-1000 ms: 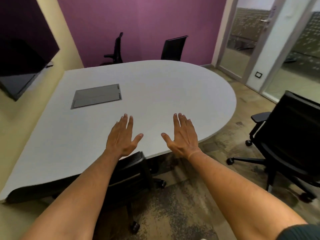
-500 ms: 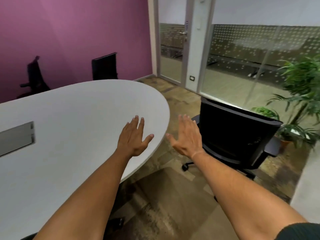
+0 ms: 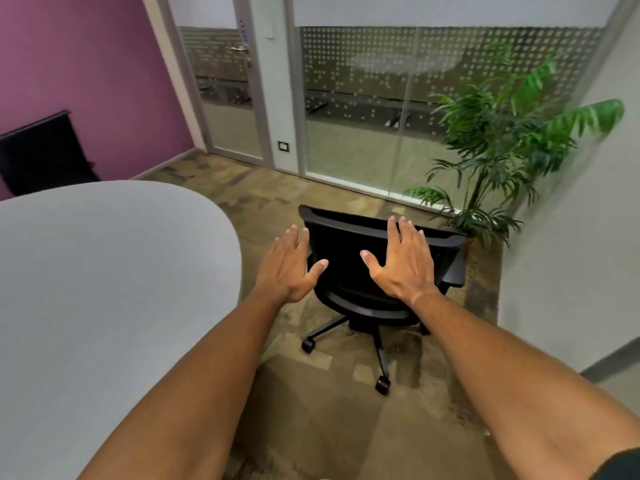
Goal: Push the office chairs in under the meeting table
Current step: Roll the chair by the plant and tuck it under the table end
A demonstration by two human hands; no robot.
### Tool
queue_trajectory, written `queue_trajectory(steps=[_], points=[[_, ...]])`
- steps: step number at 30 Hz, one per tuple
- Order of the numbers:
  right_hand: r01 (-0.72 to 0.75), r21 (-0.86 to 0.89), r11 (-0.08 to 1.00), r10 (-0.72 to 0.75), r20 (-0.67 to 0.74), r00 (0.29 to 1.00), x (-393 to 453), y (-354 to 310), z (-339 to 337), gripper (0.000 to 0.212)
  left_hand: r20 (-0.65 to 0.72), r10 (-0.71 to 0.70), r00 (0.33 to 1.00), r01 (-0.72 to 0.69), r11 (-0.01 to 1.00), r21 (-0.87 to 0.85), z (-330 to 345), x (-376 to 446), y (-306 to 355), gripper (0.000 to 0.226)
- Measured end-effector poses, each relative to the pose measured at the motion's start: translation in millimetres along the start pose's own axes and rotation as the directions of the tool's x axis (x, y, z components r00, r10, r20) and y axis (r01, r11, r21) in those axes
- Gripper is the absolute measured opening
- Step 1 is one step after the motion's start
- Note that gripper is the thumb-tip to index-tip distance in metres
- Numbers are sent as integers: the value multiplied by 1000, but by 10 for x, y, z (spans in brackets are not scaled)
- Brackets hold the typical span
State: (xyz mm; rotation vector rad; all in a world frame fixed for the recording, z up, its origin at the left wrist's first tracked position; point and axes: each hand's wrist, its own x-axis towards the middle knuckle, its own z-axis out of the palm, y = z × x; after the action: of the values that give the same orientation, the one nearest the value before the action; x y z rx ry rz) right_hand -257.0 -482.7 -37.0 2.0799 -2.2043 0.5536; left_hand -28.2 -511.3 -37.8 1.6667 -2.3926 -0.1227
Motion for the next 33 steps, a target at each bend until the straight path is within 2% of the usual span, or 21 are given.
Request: queue_trajectory(steps=[10, 14, 19, 24, 33], points=[[-197, -70, 978, 201, 65, 977, 861, 570, 417, 79, 74, 98, 992, -90, 990, -108, 400, 1452, -25, 69], [-233, -125, 965, 247, 112, 963, 1040, 741, 550, 78, 150, 92, 984, -80, 993, -85, 576, 1823, -73, 67], [-205, -192, 960, 239, 176, 955, 1174, 829, 608, 82, 233, 51, 971, -52, 999, -2, 616, 2169, -96, 70], [-203, -205, 957, 241, 182, 953, 1146, 859, 614, 80, 336, -17, 942, -18, 995, 102, 606, 2226, -56, 72], [-157, -188, 970, 195, 207, 959, 991, 970, 503, 78, 350, -83, 933, 28, 987, 158, 574, 1899, 164, 64]])
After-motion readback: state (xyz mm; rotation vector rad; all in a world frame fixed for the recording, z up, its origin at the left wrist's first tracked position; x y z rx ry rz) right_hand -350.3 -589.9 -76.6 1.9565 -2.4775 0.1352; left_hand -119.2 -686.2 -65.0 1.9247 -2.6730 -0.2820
